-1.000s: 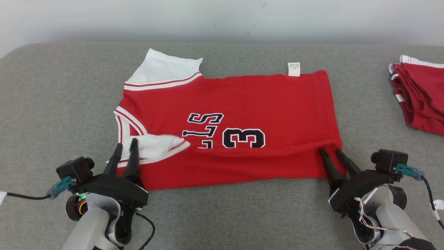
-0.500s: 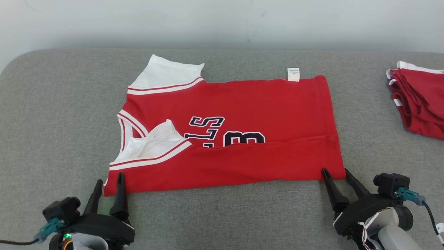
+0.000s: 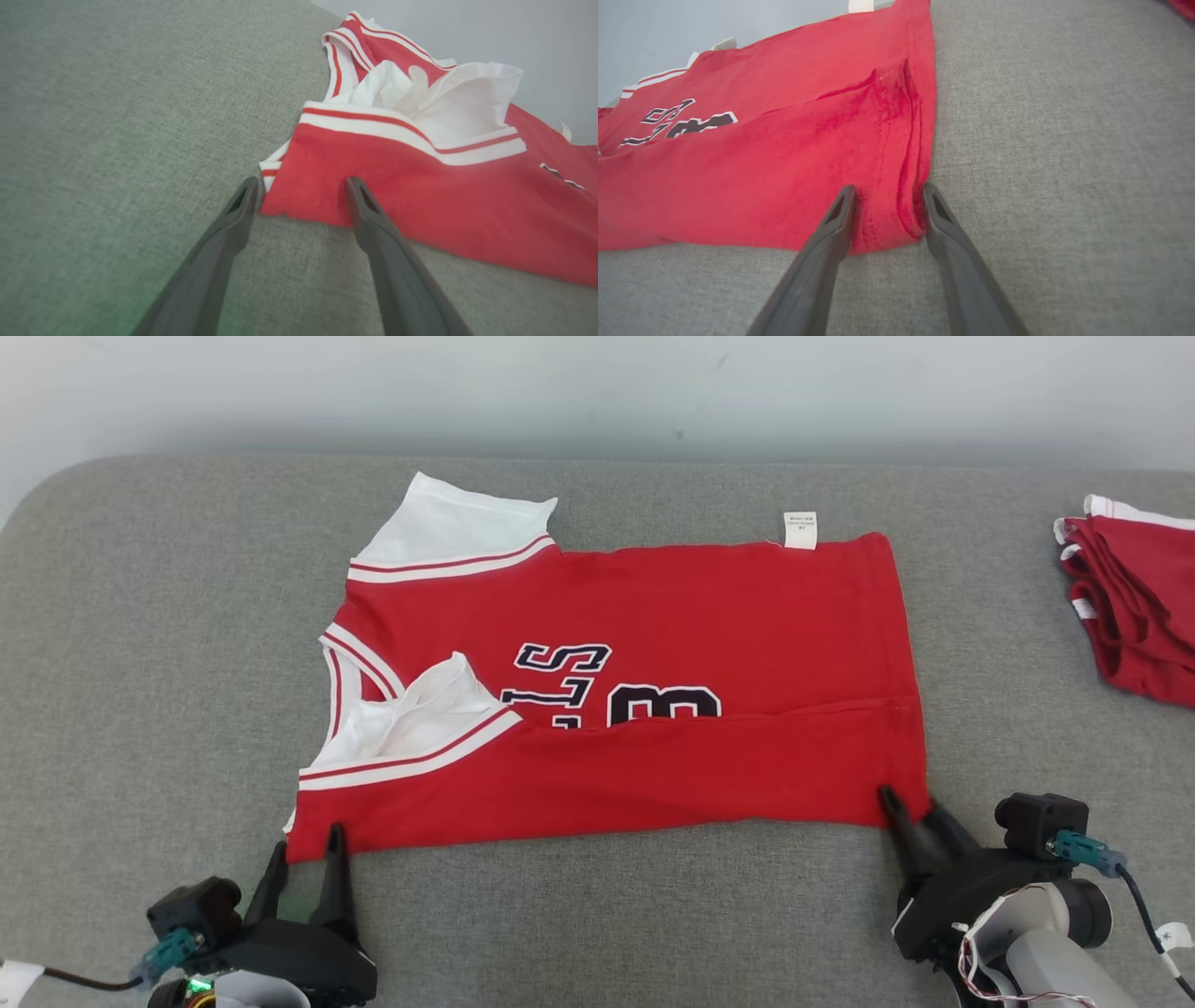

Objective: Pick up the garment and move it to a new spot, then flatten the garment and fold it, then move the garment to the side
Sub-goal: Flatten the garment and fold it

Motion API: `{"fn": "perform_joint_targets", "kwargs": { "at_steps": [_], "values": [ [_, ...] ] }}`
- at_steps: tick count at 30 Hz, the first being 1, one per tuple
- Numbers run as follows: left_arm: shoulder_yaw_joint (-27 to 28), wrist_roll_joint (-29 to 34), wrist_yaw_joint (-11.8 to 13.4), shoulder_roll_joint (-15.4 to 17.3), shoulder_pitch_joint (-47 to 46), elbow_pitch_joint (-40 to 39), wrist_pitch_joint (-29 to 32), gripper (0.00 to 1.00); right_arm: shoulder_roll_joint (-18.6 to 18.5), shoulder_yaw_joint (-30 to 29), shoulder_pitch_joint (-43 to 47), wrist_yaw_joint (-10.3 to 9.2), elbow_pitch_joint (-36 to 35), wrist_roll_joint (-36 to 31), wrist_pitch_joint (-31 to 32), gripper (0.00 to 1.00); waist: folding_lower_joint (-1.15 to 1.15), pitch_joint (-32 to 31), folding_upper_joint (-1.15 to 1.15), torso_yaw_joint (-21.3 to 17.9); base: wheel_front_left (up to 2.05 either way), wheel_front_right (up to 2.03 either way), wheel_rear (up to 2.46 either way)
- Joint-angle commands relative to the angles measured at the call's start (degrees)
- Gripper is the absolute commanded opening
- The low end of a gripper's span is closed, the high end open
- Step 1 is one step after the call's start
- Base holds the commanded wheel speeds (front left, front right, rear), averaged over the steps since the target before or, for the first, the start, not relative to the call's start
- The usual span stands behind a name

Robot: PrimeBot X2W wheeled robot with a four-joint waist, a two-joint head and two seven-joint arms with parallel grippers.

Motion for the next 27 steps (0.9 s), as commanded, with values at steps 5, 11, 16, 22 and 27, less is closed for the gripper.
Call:
{"fn": "perform_joint_targets", "kwargs": {
  "at_steps": [5, 11, 16, 22, 27],
  "values": [
    [-0.06, 2.10, -1.21, -1.04, -0.30, 1.90, -0.01, 0.00, 0.71, 0.79, 1.44, -0.12, 1.93, 1.08, -1.66, 0.00, 0.00, -1.95, 0.00, 0.14, 0.00, 0.00, 0.00],
    [0.75, 3.20, -1.89, -0.96, 4.42, -1.29, -0.03, 0.00, 0.08, -0.22, 6.23, -0.12, -1.55, 3.48, -4.15, 0.00, 0.00, -5.99, 0.00, 0.79, 0.00, 0.00, 0.00],
    [1.14, 2.55, -2.09, -0.70, 9.65, -4.76, -0.03, 0.00, -0.86, -1.80, 11.80, -0.12, -5.89, 4.48, -4.09, 0.00, 0.00, -8.07, 0.00, 0.88, 0.00, 0.00, 0.00],
    [1.61, 0.88, -1.42, -0.38, 16.97, -10.17, 0.28, 0.00, -1.72, -6.14, 21.50, -0.12, -13.98, 4.06, -0.54, 0.00, 0.00, -9.03, 0.00, 0.55, 0.00, 0.00, 0.00],
    [1.40, 0.68, -0.49, -0.69, 20.19, -13.53, 1.22, 0.00, 0.43, -9.12, 26.00, -0.12, -19.03, 4.57, 4.01, 0.00, 0.00, -8.26, 0.00, -0.05, 0.00, 0.00, 0.00]
  ]
}}
